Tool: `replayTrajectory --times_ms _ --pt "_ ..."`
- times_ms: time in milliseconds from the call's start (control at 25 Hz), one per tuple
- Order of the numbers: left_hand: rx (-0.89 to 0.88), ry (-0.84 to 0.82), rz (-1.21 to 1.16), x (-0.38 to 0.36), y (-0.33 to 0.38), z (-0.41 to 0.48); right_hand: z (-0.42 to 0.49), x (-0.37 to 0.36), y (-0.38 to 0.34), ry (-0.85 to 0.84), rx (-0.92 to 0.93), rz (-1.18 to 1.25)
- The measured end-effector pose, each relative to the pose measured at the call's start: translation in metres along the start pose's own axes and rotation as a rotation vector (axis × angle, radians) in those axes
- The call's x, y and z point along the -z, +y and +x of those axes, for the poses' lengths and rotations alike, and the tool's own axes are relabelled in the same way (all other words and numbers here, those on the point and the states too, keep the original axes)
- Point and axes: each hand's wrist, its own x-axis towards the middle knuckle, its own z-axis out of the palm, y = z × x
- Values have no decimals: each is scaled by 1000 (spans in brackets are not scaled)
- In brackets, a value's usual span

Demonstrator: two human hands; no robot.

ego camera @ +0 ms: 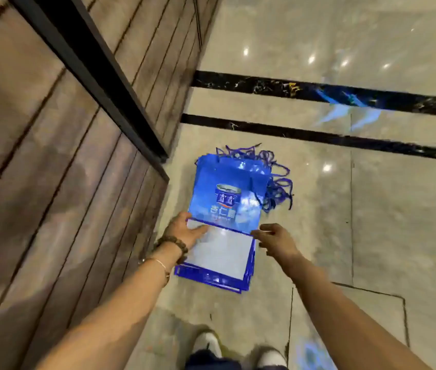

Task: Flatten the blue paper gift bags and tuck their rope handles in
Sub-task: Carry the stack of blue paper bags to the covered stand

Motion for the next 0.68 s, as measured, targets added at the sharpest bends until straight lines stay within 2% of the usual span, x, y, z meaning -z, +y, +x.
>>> replayTrajectory --times_ms 120,200,280,440,680 --pt "7 80 188 -29 -28 83 85 -14 41 61 25 -143" --pt "32 99 217 -42 -45 125 126 -18 64 71 -38 -143" --pt "83 85 176 -63 -73 156 155 -28 86 -8 -44 -88" --pt "191 -35 -130 -74 -87 177 176 -32 91 -156 -71 247" --pt "275 -203 -417 -68 -78 182 187 -34 84 -152 -73 216"
